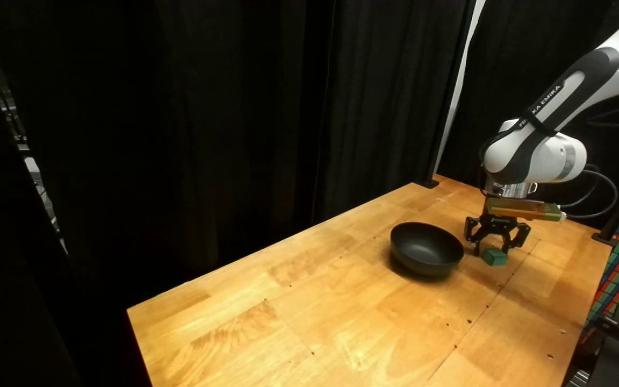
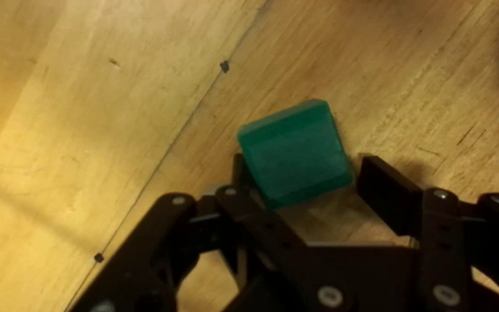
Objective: Put the block in the bowl
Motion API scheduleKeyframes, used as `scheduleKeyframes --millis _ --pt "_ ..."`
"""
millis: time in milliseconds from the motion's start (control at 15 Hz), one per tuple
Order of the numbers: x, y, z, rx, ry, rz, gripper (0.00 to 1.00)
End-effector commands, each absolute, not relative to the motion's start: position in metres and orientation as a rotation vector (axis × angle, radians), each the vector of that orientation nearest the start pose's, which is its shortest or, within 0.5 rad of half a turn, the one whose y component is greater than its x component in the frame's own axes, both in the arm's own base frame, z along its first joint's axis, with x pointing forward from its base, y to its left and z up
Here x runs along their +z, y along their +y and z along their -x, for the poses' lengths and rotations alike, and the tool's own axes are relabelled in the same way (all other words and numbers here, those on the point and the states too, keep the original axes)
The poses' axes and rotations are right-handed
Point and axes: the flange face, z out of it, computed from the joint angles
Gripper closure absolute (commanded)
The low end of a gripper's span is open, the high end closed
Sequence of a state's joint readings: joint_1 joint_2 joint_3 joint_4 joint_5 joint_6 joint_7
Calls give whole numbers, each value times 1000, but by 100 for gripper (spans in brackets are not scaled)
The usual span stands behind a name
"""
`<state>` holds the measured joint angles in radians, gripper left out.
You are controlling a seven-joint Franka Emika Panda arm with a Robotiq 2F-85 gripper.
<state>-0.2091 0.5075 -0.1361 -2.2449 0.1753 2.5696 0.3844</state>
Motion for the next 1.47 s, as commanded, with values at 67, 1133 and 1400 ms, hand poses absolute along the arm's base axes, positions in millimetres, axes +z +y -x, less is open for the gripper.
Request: scheduleKeyframes --millis 67,1133,1400 --pt "142 -190 -488 372 1416 2761 73" --pt "255 -39 -510 262 1373 2401 24" --pt "293 -38 -495 313 1296 2447 0"
